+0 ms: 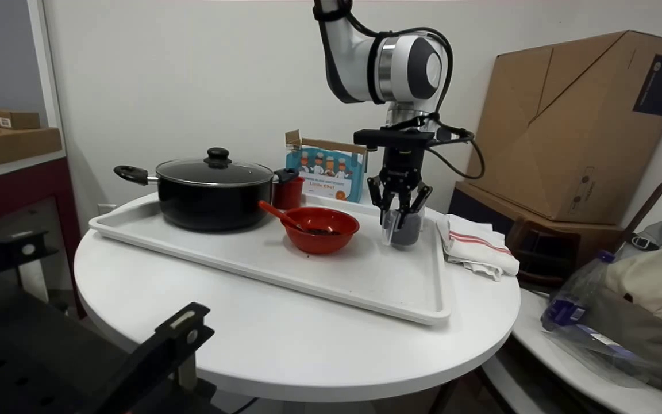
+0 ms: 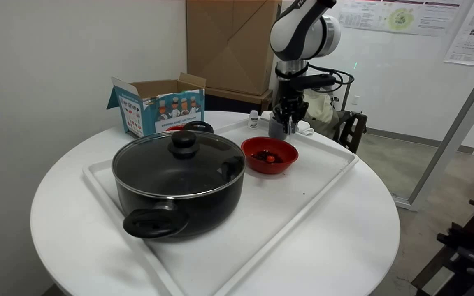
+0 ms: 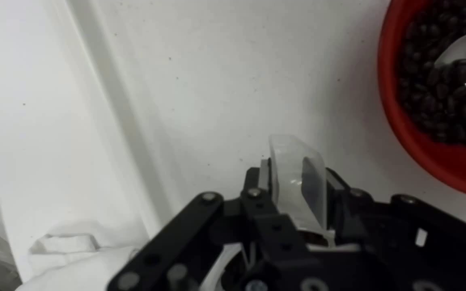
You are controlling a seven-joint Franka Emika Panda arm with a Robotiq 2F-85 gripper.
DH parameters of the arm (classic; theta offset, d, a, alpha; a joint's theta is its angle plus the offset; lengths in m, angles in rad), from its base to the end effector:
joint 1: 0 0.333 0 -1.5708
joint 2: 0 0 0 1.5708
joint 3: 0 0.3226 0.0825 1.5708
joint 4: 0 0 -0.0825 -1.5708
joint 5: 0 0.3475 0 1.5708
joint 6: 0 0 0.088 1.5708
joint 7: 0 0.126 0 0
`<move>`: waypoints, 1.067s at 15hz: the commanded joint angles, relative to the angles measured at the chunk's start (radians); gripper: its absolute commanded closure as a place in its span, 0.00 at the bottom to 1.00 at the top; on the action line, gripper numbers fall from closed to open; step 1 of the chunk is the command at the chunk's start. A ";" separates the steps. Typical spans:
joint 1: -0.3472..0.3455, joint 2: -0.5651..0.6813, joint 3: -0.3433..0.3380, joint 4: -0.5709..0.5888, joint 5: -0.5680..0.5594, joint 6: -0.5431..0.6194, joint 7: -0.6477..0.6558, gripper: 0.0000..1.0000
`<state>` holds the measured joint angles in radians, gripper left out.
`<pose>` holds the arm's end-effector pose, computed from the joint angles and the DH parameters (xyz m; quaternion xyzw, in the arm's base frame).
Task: Pour some of the things in the jug into the red bowl
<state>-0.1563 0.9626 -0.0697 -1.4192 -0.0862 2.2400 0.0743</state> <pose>0.6645 -0.1485 0.1188 0.9898 -0.1074 -0.0745 0.0559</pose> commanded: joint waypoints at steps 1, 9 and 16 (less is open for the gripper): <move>0.001 -0.056 0.013 -0.070 0.063 0.008 -0.007 0.93; -0.033 -0.065 0.022 -0.111 0.154 -0.037 -0.027 0.92; -0.050 -0.074 0.023 -0.122 0.192 -0.101 -0.045 0.36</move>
<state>-0.1936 0.9184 -0.0570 -1.5142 0.0741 2.1690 0.0580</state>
